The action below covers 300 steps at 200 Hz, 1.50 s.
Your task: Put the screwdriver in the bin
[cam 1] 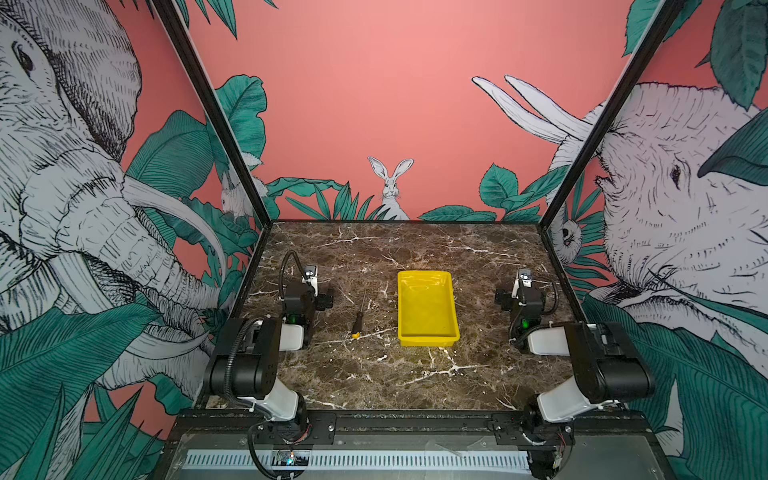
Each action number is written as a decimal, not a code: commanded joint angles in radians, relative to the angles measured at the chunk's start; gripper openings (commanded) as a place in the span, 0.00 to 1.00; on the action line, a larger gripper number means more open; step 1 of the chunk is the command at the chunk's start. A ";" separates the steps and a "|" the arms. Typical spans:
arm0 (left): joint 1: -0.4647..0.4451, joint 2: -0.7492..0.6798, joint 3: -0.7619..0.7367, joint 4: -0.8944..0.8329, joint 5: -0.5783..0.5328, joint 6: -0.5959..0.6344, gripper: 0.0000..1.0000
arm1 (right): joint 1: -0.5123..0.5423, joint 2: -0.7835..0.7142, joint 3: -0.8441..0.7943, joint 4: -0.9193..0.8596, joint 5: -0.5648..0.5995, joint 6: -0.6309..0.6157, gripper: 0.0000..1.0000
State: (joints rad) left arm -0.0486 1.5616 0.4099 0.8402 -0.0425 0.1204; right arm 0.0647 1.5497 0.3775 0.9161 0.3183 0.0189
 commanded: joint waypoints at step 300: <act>-0.012 -0.104 0.997 -1.515 0.078 -0.357 1.00 | 0.006 -0.491 0.303 -0.946 -0.165 0.061 0.99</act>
State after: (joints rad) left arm -0.0502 1.4532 1.2881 -0.2371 -0.0834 -0.1421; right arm 0.0647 1.2282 0.5541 0.3756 0.2413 0.0238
